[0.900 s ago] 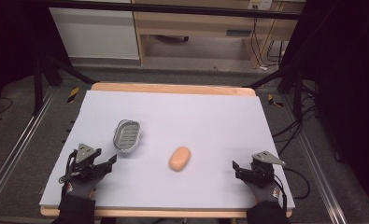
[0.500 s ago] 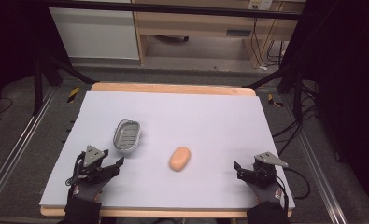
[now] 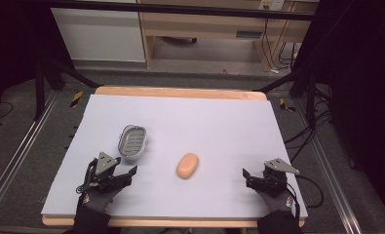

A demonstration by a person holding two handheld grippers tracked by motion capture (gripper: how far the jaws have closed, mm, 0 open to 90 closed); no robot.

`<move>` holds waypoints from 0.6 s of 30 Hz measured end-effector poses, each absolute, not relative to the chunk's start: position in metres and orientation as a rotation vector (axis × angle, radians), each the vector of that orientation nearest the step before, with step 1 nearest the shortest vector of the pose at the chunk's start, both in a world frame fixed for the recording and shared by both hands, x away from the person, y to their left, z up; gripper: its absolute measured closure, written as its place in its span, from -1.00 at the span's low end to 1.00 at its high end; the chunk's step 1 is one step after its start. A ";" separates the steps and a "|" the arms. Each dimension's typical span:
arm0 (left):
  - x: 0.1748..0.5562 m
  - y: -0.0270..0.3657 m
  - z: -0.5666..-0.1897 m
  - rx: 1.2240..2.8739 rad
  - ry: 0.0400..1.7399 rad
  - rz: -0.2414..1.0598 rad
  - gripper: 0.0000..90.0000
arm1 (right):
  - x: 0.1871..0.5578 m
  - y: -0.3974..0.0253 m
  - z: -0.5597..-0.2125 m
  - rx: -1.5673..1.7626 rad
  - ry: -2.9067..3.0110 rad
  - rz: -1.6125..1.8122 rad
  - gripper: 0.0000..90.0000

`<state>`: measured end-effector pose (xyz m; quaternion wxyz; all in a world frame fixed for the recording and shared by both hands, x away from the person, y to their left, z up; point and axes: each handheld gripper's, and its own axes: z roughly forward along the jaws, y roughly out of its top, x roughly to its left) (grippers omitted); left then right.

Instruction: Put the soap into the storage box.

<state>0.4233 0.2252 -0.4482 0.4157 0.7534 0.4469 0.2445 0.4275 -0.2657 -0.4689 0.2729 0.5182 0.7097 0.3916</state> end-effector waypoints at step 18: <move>0.422 0.197 -0.441 1.952 1.041 0.563 -0.43 | 0.427 -0.262 -0.468 1.389 1.916 1.055 -0.80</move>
